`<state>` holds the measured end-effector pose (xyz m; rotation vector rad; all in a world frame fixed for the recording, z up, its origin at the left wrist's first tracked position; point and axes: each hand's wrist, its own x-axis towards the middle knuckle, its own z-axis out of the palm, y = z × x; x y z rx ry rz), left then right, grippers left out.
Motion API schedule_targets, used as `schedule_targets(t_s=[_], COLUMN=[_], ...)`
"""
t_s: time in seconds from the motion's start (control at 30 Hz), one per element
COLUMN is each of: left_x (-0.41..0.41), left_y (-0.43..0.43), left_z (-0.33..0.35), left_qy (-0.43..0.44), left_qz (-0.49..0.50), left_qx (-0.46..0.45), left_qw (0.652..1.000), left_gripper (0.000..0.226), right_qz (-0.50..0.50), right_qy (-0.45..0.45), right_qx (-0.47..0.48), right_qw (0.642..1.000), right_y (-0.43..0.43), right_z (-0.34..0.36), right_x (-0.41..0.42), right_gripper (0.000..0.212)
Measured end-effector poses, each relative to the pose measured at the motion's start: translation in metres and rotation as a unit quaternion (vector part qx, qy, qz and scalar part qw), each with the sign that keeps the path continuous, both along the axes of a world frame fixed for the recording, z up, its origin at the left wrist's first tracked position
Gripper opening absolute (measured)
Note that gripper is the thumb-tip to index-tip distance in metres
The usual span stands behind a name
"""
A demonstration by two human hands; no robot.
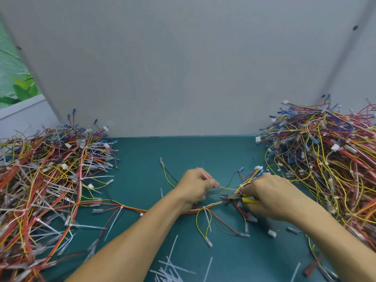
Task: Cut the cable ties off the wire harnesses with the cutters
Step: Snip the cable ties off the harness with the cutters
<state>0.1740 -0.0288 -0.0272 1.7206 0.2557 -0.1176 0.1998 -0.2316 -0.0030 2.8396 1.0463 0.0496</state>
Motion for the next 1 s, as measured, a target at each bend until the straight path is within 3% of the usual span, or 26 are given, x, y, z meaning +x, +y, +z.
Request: schedule_targets(t_s=[0.07, 0.13, 0.2, 0.3, 0.43, 0.53, 0.67, 1.0], left_x=[-0.005, -0.011, -0.021, -0.041, -0.054, -0.051, -0.042, -0.026], left_y=[0.008, 0.018, 0.030, 0.041, 0.043, 0.041, 0.040, 0.041], left_z=[0.009, 0.017, 0.022, 0.019, -0.006, -0.018, -0.022, -0.015], left_qy=[0.003, -0.008, -0.055, -0.141, -0.134, -0.119, -0.122, -0.017], left_qz=[0.025, 0.029, 0.002, -0.094, -0.174, -0.150, -0.126, -0.142], left_qx=[-0.081, -0.082, 0.049, 0.281, 0.424, 0.411, 0.377, 0.336], left_qw=[0.996, 0.996, 0.997, 0.944, 0.879, 0.891, 0.909, 0.931], left_gripper=[0.019, 0.023, 0.024, 0.017, 0.023, 0.034, 0.017, 0.021], right_qz=[-0.006, -0.008, -0.006, 0.003, 0.005, 0.009, 0.014, 0.003], right_qy=[-0.007, -0.015, -0.023, -0.025, -0.015, -0.018, -0.023, -0.010], right_qx=[0.033, 0.061, 0.067, 0.051, 0.023, 0.011, 0.013, 0.016], right_qw=[0.999, 0.998, 0.997, 0.998, 1.000, 1.000, 1.000, 1.000], right_y=[-0.001, 0.000, 0.003, 0.008, 0.011, 0.012, 0.012, 0.024], right_z=[0.002, 0.005, 0.007, 0.002, -0.005, -0.007, -0.005, -0.001], right_x=[-0.003, -0.007, -0.013, -0.022, -0.029, -0.030, -0.029, -0.027], right_gripper=[0.017, 0.026, 0.032, 0.029, 0.030, 0.030, 0.031, 0.027])
